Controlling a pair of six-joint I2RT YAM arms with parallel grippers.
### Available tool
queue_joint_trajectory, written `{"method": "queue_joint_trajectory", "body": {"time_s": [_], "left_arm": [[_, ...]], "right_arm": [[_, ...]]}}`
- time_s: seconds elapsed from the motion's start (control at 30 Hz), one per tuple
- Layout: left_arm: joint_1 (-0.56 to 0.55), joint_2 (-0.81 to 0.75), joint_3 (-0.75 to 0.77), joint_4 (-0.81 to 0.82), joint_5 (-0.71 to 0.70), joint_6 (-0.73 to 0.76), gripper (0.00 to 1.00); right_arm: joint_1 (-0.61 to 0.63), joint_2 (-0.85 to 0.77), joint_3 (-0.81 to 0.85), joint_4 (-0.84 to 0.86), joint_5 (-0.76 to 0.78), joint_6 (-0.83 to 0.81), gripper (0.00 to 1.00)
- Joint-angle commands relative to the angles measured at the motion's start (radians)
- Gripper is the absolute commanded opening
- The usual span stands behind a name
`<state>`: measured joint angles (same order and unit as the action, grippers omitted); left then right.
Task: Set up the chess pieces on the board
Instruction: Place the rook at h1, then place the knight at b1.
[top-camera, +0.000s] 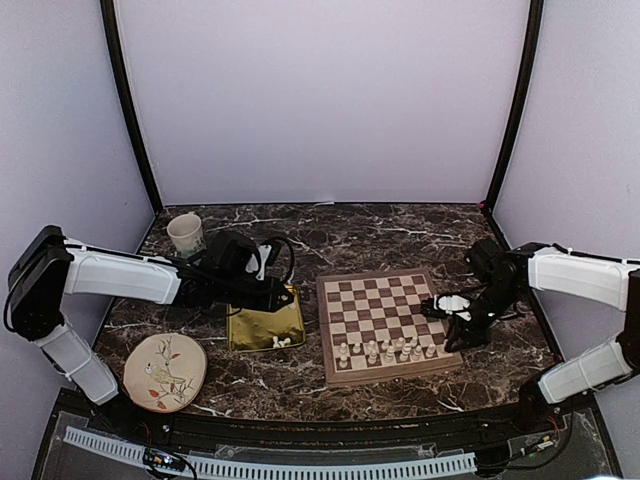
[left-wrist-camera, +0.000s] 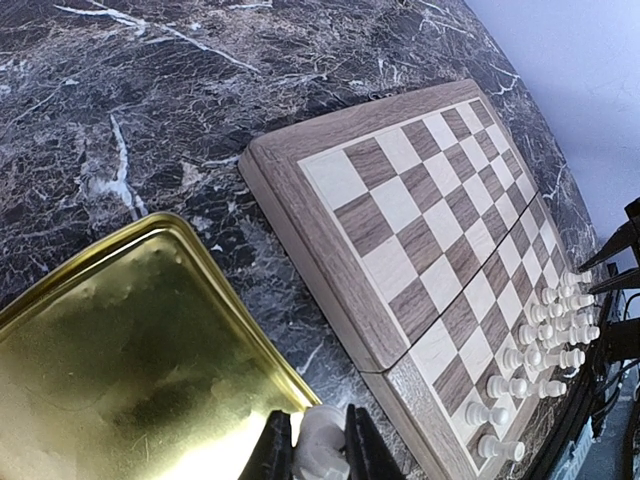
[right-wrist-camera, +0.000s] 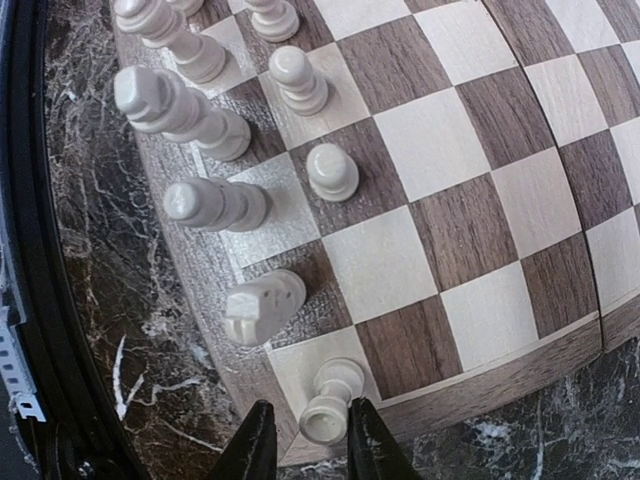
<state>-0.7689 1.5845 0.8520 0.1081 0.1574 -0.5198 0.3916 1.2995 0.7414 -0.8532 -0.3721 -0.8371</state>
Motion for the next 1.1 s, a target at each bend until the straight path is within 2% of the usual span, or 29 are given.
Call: {"method": "queue_joint_trajectory", "body": {"time_s": [0.0,0.13,0.33,0.43,0.6,0.73,0.9,1.07], "left_arm": [[-0.007,-0.006,0.058,-0.020,0.014,0.035,0.09],[-0.017,-0.001,0.094,0.023,0.065,0.046,0.09],[-0.062,0.056,0.187,0.121,0.164,0.048,0.09],[-0.105,0.099,0.255,0.135,0.202,0.096,0.10],[-0.184,0.173,0.408,0.000,0.210,0.260,0.10],[-0.237,0.186,0.473,-0.149,0.195,0.416,0.10],[-0.282,0.187,0.518,-0.345,0.136,0.555,0.10],[-0.326,0.192,0.535,-0.442,0.086,0.637,0.09]], "right_arm": [[-0.002,-0.015,0.096,-0.095,-0.059,-0.008,0.27],[-0.002,-0.021,0.217,-0.123,-0.098,0.040,0.29],[-0.002,0.028,0.365,0.027,-0.192,0.240,0.32],[-0.002,0.071,0.421,0.072,-0.255,0.309,0.32],[-0.006,0.062,0.421,0.159,-0.265,0.391,0.32],[-0.037,0.008,0.337,0.213,-0.256,0.427,0.32],[-0.138,-0.061,0.210,0.328,-0.285,0.445,0.33],[-0.249,-0.032,0.150,0.415,-0.363,0.470,0.33]]}}
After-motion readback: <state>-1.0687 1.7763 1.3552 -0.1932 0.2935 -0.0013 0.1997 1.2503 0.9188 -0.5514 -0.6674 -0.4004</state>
